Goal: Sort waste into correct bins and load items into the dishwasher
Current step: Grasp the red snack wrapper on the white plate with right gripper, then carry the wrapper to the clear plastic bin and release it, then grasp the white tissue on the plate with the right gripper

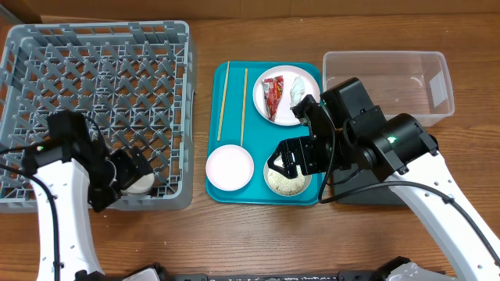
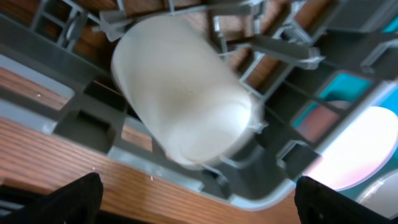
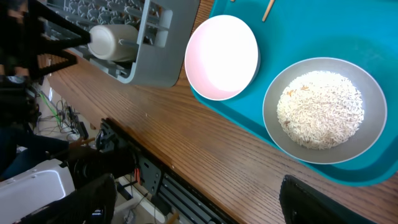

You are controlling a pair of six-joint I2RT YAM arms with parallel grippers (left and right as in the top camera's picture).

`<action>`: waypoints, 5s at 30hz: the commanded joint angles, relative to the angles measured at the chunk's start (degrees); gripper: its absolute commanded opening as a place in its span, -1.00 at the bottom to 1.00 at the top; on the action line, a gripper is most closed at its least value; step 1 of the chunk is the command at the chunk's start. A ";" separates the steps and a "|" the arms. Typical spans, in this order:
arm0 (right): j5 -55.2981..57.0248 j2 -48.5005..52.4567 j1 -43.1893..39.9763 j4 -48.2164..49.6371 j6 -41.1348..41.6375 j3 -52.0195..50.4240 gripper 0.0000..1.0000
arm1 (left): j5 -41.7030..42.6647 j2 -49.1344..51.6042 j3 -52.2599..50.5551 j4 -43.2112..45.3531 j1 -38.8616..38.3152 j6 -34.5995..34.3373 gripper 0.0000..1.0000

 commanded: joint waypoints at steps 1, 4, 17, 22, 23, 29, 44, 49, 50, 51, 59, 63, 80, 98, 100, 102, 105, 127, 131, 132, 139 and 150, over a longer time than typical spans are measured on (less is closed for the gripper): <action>0.44 -0.59 0.26 0.20 -0.11 0.66 0.71 | 1.75 0.02 7.48 -2.19 0.00 0.72 1.00; 0.44 -0.59 0.26 0.26 -0.09 0.66 0.71 | 1.81 0.02 13.25 -5.25 -0.07 0.72 1.00; 1.09 -0.76 0.24 8.96 4.37 0.68 0.64 | 13.16 -2.16 28.02 -10.25 -14.19 15.26 0.77; 13.49 -0.76 0.17 10.03 10.51 0.68 0.62 | 4.00 -2.78 27.91 -10.05 -27.10 14.62 0.80; 16.11 -0.76 0.13 9.79 11.82 0.68 0.62 | 2.99 -2.75 27.80 -9.86 -29.22 14.01 0.80; 21.18 -0.52 -1.33 10.80 12.59 0.68 0.70 | -2.86 -2.27 27.52 -7.87 -37.59 9.20 0.88; 23.17 22.95 -1.42 16.70 3.45 10.93 0.37 | -2.34 -4.33 29.88 -7.04 -38.32 9.05 0.89; 26.32 33.73 -1.42 22.01 7.02 14.71 0.37 | -1.01 -7.04 32.83 -7.04 -38.32 9.09 0.92; 27.45 35.69 -1.51 23.56 8.02 14.71 0.36 | -0.83 -7.65 33.11 -7.06 -38.32 9.09 0.93; 27.80 37.31 -1.77 24.92 8.57 14.71 0.32 | -0.81 -8.35 33.24 -7.10 -38.32 9.09 0.94; 27.63 46.58 -3.04 32.28 11.50 14.71 -0.03 | -0.90 -12.22 33.24 -9.86 -38.32 9.11 1.00; 28.06 46.77 -3.10 31.74 11.47 14.78 -0.62 | -0.90 -11.80 33.22 -10.75 -38.32 9.11 1.00; 33.51 23.50 -10.62 14.95 10.60 17.40 -0.92 | -0.90 -6.27 33.22 -10.73 -38.32 9.11 1.00; 30.10 28.85 -19.85 16.96 0.55 11.26 0.43 | -5.53 -17.07 33.22 -9.29 -38.32 8.52 1.00; 27.39 27.67 -19.52 16.57 0.68 12.22 0.45 | -6.97 -20.37 33.22 -9.01 -38.32 8.37 1.00; 22.91 26.10 -18.84 16.85 0.68 13.25 0.45 | -7.96 -23.15 33.22 -8.90 -38.32 8.46 1.00; 18.12 24.52 -17.05 18.53 0.68 13.55 0.35 | -8.26 -25.57 33.22 -8.96 -38.32 8.44 1.00; 46.45 44.83 -5.18 34.27 0.57 11.72 0.06 | -8.24 -26.25 33.20 -11.13 -38.32 8.44 1.00; 43.82 45.57 -5.44 35.10 0.46 11.74 -0.21 | -8.24 -26.25 33.18 -11.13 -38.32 8.46 1.00; 43.32 45.55 -5.42 35.10 0.46 11.74 -0.30 | -8.24 -26.25 33.20 -11.13 -38.32 8.44 1.00; 39.15 45.64 -5.07 32.68 0.72 11.41 -0.35 | -8.24 -26.25 33.20 -11.13 -38.32 8.46 1.00; 39.15 44.33 -5.07 27.45 0.24 14.14 -0.92 | -8.24 -26.25 33.20 -11.13 -38.32 8.44 1.00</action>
